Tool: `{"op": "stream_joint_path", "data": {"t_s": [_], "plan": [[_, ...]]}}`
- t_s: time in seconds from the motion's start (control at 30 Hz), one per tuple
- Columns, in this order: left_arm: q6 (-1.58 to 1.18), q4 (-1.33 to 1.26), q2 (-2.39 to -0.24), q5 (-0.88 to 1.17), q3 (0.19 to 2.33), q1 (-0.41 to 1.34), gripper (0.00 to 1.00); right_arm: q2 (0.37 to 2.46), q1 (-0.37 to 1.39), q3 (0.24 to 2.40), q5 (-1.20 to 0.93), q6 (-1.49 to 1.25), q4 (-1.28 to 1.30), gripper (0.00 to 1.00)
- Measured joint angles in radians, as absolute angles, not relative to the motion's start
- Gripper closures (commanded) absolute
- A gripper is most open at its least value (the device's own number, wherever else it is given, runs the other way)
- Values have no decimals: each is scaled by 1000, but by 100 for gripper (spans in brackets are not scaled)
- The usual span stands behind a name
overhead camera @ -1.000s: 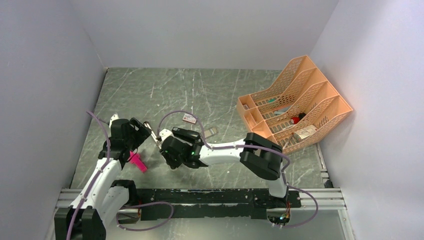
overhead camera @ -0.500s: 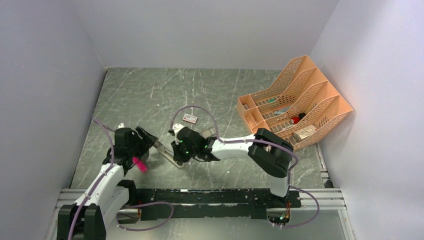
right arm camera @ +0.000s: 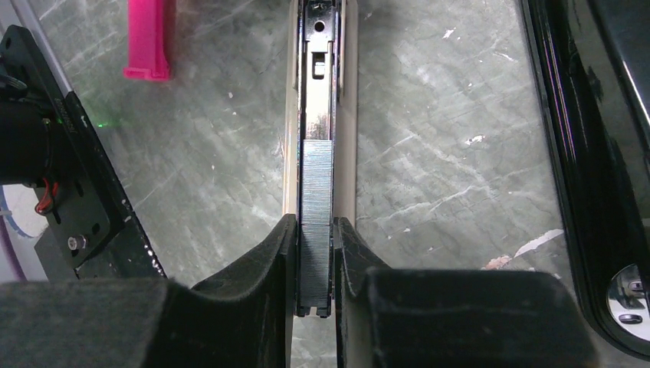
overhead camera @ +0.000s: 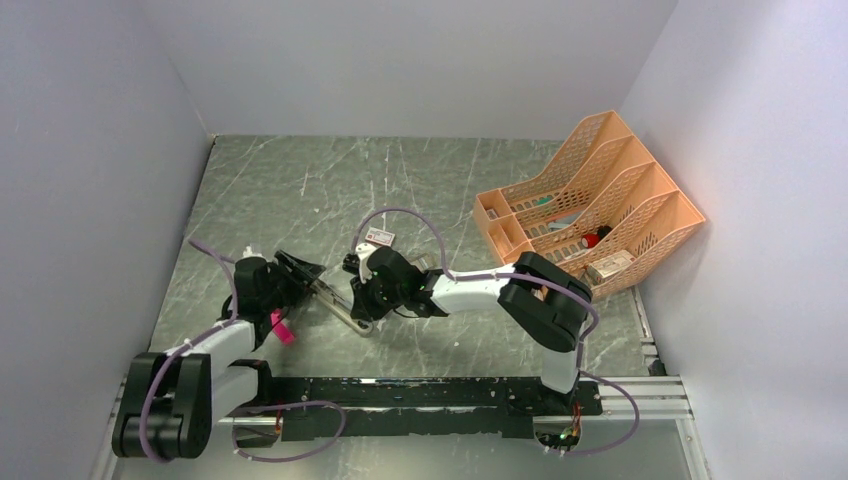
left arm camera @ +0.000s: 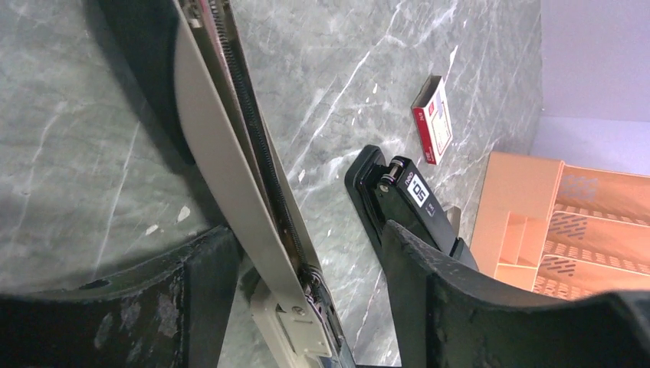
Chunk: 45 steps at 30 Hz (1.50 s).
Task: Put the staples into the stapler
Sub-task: Close the stapler at the center of the board.
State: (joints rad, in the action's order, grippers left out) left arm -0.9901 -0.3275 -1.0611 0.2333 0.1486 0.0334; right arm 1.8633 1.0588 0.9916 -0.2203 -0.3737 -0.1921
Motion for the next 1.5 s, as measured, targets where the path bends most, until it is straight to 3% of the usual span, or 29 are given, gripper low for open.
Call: {"op": "stream_joint_path", "data": {"t_s": [0.3,0.47,0.63,0.83,1.13,1.5], "plan": [[-1003,-625,-1199,253,74,30,59,1851,1056,979,-202,-339,-190,100],[-918,-704,-1180,303,66,27,66,1850,1056,974,-167,-265,-195,100],[-764,-604,-985,268,72,70,61,1850,1056,973,-141,-175,-236,100],[-600,-411,-796,64,106,281,51,1850,1036,921,-159,-84,-327,100],[-508,-287,-864,-181,171,529,39,1851,994,884,-232,-2,-378,100],[-505,-236,-914,-298,227,674,20,1851,960,844,-289,45,-450,99]]}}
